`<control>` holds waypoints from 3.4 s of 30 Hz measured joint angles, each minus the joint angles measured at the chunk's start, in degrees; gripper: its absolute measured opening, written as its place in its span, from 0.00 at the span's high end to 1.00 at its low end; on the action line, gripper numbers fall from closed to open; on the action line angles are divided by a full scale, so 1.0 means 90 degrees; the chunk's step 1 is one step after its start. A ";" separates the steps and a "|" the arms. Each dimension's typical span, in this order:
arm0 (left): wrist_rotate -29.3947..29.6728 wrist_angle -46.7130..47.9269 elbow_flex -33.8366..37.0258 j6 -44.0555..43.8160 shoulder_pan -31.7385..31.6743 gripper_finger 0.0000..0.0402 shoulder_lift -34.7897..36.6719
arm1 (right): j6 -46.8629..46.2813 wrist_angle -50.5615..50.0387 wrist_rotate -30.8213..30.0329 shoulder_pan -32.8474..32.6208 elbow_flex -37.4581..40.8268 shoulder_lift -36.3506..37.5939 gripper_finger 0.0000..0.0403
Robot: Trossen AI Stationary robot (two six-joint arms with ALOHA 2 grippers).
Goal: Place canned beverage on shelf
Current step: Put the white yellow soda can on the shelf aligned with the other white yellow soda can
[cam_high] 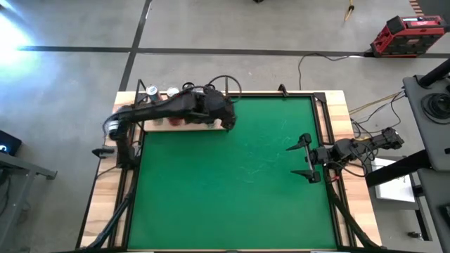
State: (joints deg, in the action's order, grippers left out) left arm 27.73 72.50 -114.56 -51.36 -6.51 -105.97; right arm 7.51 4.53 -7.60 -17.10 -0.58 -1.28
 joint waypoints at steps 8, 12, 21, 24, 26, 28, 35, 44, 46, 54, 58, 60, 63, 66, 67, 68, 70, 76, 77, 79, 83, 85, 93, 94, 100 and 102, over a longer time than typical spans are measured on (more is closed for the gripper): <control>-0.0640 0.1831 -0.2026 -0.0257 -0.0295 0.20 -0.1312 | 0.0000 0.0000 0.0000 0.0000 0.0002 -0.0002 0.02; -0.1302 0.1940 -0.1576 0.0019 -0.0649 0.20 -0.1190 | -0.0001 0.0004 0.0000 0.0000 0.0002 0.0001 0.02; -0.1602 0.1951 -0.1241 0.0006 -0.1132 0.20 -0.1125 | -0.0001 0.0002 0.0002 0.0001 0.0002 -0.0039 0.02; -0.1590 0.1947 -0.1336 -0.0054 -0.1145 0.20 -0.1130 | -0.0002 0.0000 0.0000 0.0002 0.0000 -0.0041 0.02; -0.1554 0.1952 -0.1412 -0.0102 -0.1141 0.20 -0.1130 | 0.0000 -0.0002 0.0002 0.0001 0.0001 -0.0041 0.02; -0.1533 0.1945 -0.1480 -0.0144 -0.1141 0.20 -0.1130 | 0.0000 0.0000 0.0000 0.0000 0.0000 -0.0041 0.02; -0.1249 0.1949 -0.1589 -0.0244 -0.1143 0.20 -0.1130 | 0.0000 -0.0002 0.0002 0.0000 0.0000 -0.0041 0.02; -0.1122 0.1944 -0.1492 -0.0689 -0.1273 0.20 -0.1130 | 0.0000 -0.0002 0.0002 0.0002 0.0000 -0.0041 0.02; -0.1122 0.1947 -0.1432 -0.0727 -0.1310 0.20 -0.1130 | -0.0002 -0.0002 0.0000 0.0001 0.0000 -0.0041 0.02; -0.1130 0.1820 -0.1041 -0.0876 -0.1378 0.20 -0.1130 | 0.0000 -0.0002 0.0002 0.0002 0.0000 -0.0041 0.02; -0.1142 0.1655 -0.0897 -0.0879 -0.1371 0.20 -0.1130 | 0.0000 -0.0002 0.0002 0.0002 0.0002 -0.0041 0.02; -0.1160 0.1561 -0.0798 -0.0884 -0.1371 0.20 -0.1130 | -0.0001 -0.0002 0.0002 0.0001 0.0001 -0.0041 0.02; -0.1197 0.1498 -0.0672 -0.0939 -0.1371 0.20 -0.1132 | -0.0002 -0.0002 0.0002 0.0000 0.0001 -0.0041 0.02; -0.1195 0.1494 -0.0580 -0.0984 -0.1374 0.21 -0.1132 | 0.0000 -0.0002 0.0000 0.0002 0.0002 -0.0041 0.02; -0.1195 0.1489 -0.0559 -0.1012 -0.1374 0.21 -0.1132 | -0.0001 -0.0002 0.0001 0.0002 0.0000 -0.0041 0.02; -0.1195 0.1472 -0.0534 -0.1022 -0.1376 0.22 -0.1132 | -0.0002 -0.0002 0.0000 0.0002 0.0000 -0.0041 0.02; -0.1191 0.1384 -0.0462 -0.1022 -0.1376 0.25 -0.1132 | 0.0000 -0.0002 0.0002 0.0000 0.0000 -0.0041 0.02; -0.1185 0.1136 -0.0235 -0.1015 -0.1383 0.36 -0.1125 | -0.0002 -0.0002 0.0002 0.0002 0.0001 -0.0041 0.02; -0.1178 0.1134 -0.0233 -0.1017 -0.1383 0.38 -0.1125 | -0.0002 -0.0004 0.0000 0.0002 0.0002 -0.0041 0.02; -0.1142 0.1134 -0.0237 -0.1015 -0.1383 0.40 -0.1125 | -0.0002 -0.0002 0.0000 0.0002 0.0000 -0.0041 0.02; -0.1139 0.1169 -0.0314 -0.0777 -0.1390 0.40 -0.1132 | -0.0001 -0.0002 0.0002 0.0001 0.0001 -0.0041 0.02; -0.1111 0.1176 -0.0325 -0.0636 -0.1391 0.39 -0.1135 | -0.0002 -0.0002 0.0000 0.0002 0.0000 -0.0041 0.02; -0.1023 0.1170 -0.0323 -0.0295 -0.1502 0.39 -0.1137 | -0.0001 -0.0002 0.0000 0.0000 0.0001 -0.0041 0.02; -0.1023 0.1158 -0.0323 -0.0246 -0.1521 0.39 -0.1137 | -0.0001 -0.0002 0.0000 0.0001 0.0000 -0.0041 0.02; -0.1025 0.1010 -0.0321 -0.0073 -0.1587 0.39 -0.1137 | 0.0000 -0.0002 0.0002 0.0002 0.0000 -0.0041 0.02; -0.1025 0.0968 -0.0321 -0.0022 -0.1594 0.38 -0.1137 | 0.0000 -0.0002 0.0000 0.0002 0.0001 -0.0041 0.02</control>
State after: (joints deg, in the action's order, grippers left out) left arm 18.50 81.21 -117.45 -51.55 -20.85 -116.20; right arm 7.50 4.51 -7.59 -17.08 -0.56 -1.65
